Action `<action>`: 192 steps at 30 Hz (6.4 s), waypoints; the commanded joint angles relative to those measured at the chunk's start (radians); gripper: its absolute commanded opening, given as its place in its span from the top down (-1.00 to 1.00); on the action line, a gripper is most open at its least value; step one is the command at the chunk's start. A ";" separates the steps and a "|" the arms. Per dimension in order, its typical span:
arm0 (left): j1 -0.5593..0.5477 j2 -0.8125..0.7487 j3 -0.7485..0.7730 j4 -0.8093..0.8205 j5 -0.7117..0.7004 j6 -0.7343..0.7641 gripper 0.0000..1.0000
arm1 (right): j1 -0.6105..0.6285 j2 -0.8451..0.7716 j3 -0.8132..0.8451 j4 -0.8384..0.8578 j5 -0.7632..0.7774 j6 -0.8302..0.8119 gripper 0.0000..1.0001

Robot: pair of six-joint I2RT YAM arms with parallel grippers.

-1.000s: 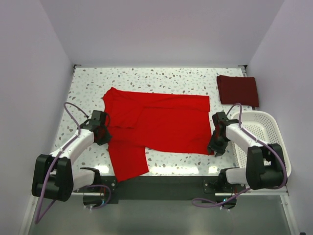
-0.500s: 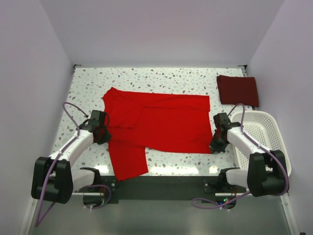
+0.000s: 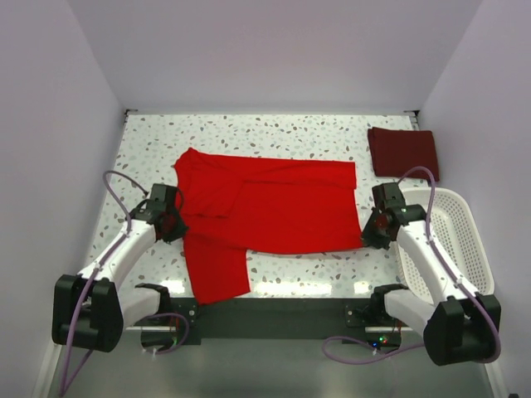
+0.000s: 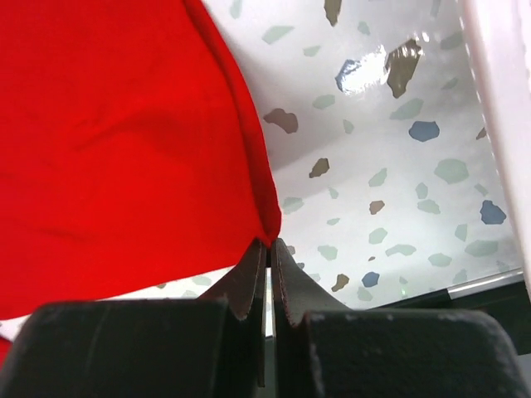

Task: Fold and stack the t-shirts
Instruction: Fold the tshirt

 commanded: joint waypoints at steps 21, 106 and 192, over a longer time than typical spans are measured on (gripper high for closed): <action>0.070 0.281 0.441 -0.100 0.086 0.141 0.93 | -0.005 0.405 0.406 0.103 0.064 -0.240 1.00; -0.314 0.459 0.626 -0.117 -0.222 0.066 1.00 | 0.178 0.250 0.122 0.370 -0.233 -0.353 -0.67; 0.098 0.513 0.375 0.116 -0.101 0.143 -0.13 | 0.042 0.592 0.179 0.682 -0.198 -0.188 -0.08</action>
